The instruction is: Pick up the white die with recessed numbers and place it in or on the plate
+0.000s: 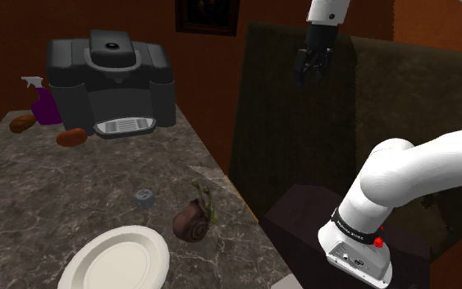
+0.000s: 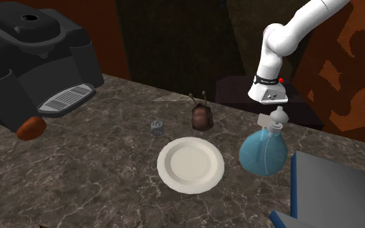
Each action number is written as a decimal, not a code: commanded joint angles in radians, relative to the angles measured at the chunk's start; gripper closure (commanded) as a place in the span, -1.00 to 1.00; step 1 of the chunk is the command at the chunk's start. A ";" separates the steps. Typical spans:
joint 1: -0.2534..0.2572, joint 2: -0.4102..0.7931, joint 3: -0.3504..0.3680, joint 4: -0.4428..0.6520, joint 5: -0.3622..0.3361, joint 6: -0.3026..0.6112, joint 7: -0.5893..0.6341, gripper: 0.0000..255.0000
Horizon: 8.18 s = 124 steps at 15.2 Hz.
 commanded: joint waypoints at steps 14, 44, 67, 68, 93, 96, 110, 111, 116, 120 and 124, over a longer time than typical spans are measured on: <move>0.077 0.200 0.181 -0.140 0.121 0.360 0.187 -1.00; 0.275 1.239 0.403 0.381 -0.172 0.882 0.718 -1.00; 0.359 1.475 0.356 0.563 -0.249 0.934 0.778 1.00; 0.359 1.475 0.356 0.563 -0.249 0.934 0.778 1.00; 0.304 1.562 0.406 0.715 -0.253 0.818 0.506 -1.00; 0.304 1.562 0.406 0.715 -0.253 0.818 0.506 -1.00; 0.298 1.536 0.414 0.714 -0.244 0.793 0.502 1.00; 0.297 1.528 0.416 0.714 -0.241 0.785 0.501 1.00; 0.289 1.488 0.428 0.719 -0.227 0.741 0.493 1.00; 0.284 1.459 0.437 0.727 -0.215 0.705 0.486 1.00; 0.280 1.432 0.445 0.738 -0.204 0.667 0.480 1.00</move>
